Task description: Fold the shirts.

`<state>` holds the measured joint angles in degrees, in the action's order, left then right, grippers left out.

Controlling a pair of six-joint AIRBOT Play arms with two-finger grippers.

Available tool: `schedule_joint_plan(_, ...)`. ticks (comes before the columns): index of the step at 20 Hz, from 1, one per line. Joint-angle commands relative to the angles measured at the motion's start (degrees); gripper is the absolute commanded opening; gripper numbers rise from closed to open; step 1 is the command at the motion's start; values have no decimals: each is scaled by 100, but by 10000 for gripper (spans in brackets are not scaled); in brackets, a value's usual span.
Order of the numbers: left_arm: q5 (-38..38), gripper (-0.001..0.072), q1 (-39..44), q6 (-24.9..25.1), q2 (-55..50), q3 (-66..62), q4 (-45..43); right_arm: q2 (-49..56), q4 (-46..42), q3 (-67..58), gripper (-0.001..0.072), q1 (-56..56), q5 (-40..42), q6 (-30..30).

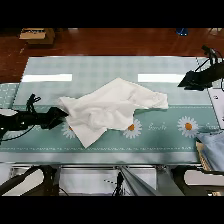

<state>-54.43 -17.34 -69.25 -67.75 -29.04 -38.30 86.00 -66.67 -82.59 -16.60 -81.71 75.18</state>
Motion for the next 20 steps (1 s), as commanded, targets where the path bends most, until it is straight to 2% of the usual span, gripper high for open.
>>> schedule_joint_plan(1, 772, 519, 358, 133, -330, 24, 581, -28, 20, 9, 470, -13, -42, -31)
schedule_joint_plan(2, 863, 385, 374, 98, -382, 24, 581, -50, 17, 9, 470, -13, -44, -31)
schedule_joint_plan(6, 824, 25, 378, 66, -511, 26, 577, -131, -33, 11, 470, -15, -59, -57)
schedule_joint_plan(9, 507, 21, 378, 262, -505, 24, 577, -129, -483, 166, 470, -68, -107, -101)
schedule_joint_plan(11, 297, 20, 378, 313, -496, 24, 577, -129, -83, 669, 470, -343, -85, -188)
schedule_joint_plan(15, 81, 20, 378, 411, -472, 24, 579, -129, 1550, 2013, 488, -920, 664, -382)
schedule_joint_plan(20, 37, 20, 378, 411, -472, 24, 579, -127, 1716, 2887, 488, -929, 1637, -470)
